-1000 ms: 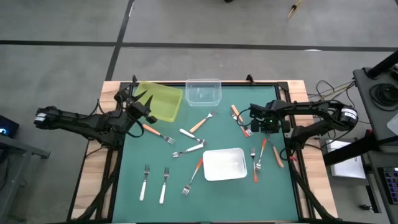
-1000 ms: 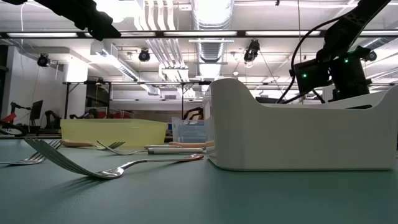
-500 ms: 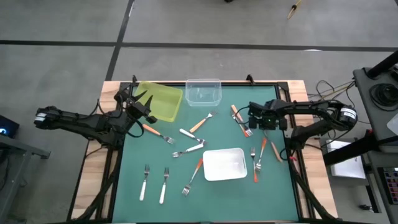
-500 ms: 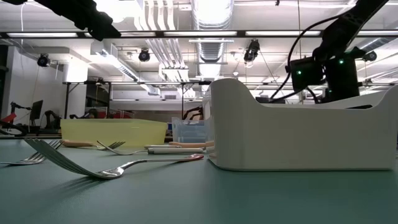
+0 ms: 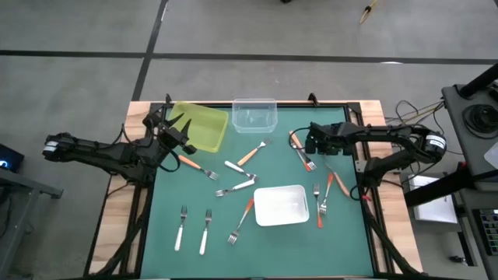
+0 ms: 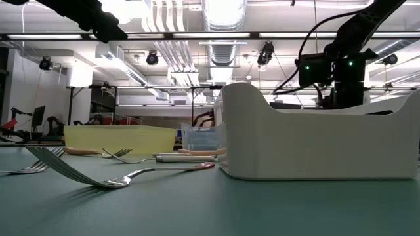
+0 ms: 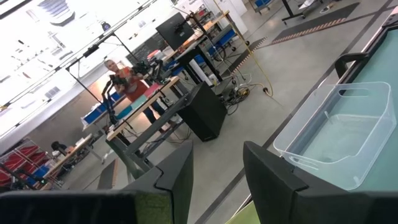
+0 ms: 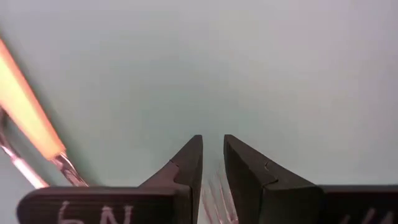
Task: Sort silverware by color (type)
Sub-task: Put the light orange into the yellow bin
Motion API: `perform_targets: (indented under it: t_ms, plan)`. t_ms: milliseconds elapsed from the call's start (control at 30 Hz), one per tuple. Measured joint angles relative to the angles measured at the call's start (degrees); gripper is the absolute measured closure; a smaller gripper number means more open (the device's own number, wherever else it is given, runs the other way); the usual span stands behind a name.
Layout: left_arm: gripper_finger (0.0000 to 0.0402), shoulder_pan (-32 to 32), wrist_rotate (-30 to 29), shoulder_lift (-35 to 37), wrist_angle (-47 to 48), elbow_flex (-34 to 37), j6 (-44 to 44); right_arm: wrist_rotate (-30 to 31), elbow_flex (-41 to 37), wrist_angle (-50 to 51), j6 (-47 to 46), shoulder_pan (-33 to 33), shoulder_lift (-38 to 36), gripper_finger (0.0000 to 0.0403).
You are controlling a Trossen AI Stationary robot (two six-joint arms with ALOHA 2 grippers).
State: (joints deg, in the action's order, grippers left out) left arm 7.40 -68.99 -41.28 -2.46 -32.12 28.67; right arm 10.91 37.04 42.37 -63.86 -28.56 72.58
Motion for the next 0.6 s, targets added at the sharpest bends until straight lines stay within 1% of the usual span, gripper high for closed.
perform_targets:
  t_ms: [233,433,600]
  plan:
    - [0.0279,0.0,0.0,0.0,0.0,0.0,0.0,0.5,3.4,1.1,3.0,0.0,0.0,0.0346]
    - [0.0279,0.0,0.0,0.0,0.0,0.0,0.0,-3.5,6.8,4.0,6.3,0.0,0.0,0.0342]
    - [0.0279,0.0,0.0,0.0,0.0,0.0,0.0,-9.8,8.3,7.5,8.5,0.0,0.0,0.0326]
